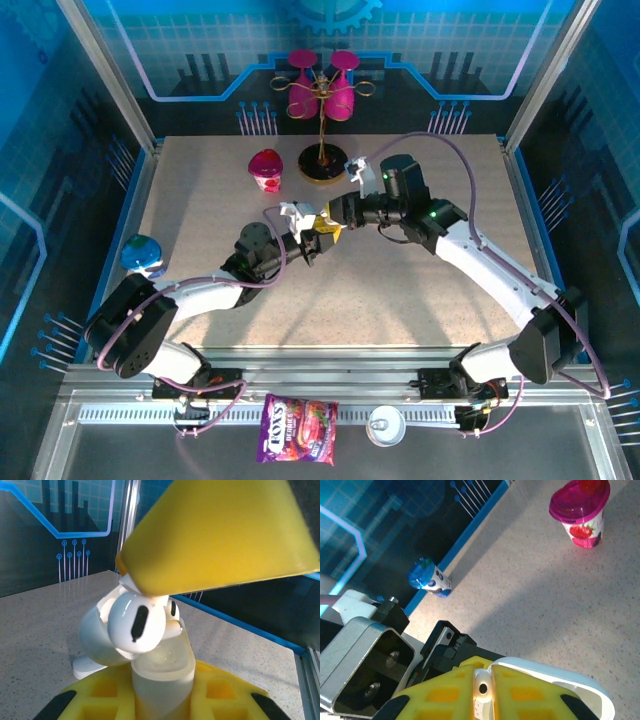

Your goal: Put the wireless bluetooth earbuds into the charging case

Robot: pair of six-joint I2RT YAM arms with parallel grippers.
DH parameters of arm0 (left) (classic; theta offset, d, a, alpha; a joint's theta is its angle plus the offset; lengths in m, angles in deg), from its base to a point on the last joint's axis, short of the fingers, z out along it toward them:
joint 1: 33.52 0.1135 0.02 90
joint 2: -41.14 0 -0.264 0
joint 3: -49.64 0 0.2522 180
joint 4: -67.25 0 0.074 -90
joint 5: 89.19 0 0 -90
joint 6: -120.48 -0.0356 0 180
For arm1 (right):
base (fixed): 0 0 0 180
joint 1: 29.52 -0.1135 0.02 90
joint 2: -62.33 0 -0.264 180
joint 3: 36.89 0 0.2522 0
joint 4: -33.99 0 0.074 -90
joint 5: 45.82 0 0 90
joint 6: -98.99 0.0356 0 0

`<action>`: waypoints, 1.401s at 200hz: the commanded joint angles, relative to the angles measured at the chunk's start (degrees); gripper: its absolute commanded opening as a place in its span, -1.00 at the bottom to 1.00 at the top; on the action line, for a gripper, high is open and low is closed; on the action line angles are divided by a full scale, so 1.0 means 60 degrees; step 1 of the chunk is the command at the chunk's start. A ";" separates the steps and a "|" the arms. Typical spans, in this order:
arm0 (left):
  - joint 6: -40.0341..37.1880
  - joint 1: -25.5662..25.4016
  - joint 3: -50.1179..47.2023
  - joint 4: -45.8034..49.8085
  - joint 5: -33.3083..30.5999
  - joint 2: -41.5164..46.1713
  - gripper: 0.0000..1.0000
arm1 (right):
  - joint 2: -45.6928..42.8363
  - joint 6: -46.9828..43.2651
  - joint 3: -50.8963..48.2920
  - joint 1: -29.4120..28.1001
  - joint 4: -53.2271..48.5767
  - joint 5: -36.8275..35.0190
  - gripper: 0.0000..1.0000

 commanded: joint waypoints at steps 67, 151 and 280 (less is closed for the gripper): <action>0.0474 -0.0118 0.0161 -0.0598 -0.0992 -0.0176 -0.89 | -0.1277 0.0729 -0.1419 0.0184 0.2604 -0.0384 -0.70; -0.0059 0.0292 -0.0555 -0.0910 -0.1293 0.0014 -0.89 | -0.2754 0.1536 -0.3768 0.1460 0.1321 -0.2565 -0.71; -0.1298 0.0291 -0.1040 -0.0749 -0.0375 0.0816 -0.89 | -0.1254 0.2867 -0.7179 0.2072 0.1629 -0.4366 -0.67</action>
